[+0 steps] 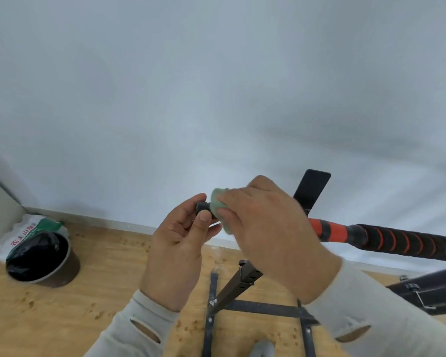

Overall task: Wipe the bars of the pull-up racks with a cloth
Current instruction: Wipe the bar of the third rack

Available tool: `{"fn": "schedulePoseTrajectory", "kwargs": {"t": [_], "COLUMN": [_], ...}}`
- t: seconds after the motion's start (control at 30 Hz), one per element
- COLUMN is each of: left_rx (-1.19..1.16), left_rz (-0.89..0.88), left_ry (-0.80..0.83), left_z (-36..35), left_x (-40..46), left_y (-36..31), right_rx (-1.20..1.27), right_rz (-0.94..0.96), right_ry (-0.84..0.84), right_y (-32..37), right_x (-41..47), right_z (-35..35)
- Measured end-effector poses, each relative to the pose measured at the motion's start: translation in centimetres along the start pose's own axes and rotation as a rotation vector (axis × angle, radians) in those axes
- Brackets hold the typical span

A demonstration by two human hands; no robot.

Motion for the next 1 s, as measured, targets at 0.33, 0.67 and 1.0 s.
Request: {"fn": "schedulePoseTrajectory", "kwargs": {"t": [0.33,0.67,1.0], "left_rx": [0.099,0.258,0.033], "left_rz": [-0.011,-0.029,0.193], "left_ry": [0.016,-0.01,-0.068], "left_z": [0.5,0.7,-0.2], "left_x": [0.0,-0.2,2.5], "left_y": [0.3,0.1,0.1], "right_rx": [-0.032,0.298,-0.018], "right_rz": [-0.15,-0.147,-0.306], "right_ry": [0.144,0.27,0.185], "right_y": [-3.2,-2.0,-6.1], "right_x": [-1.8,0.9,-2.6], "right_z": [2.0,0.8,2.9]}}
Point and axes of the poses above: each hand's wrist, its own x-axis towards the middle knuckle, its own z-axis out of the back of the hand, y = z × x, the point moved 4 cm from there along x, towards the middle knuckle, and after that the axes turned 5 degrees about y, right-handed, at the moved point
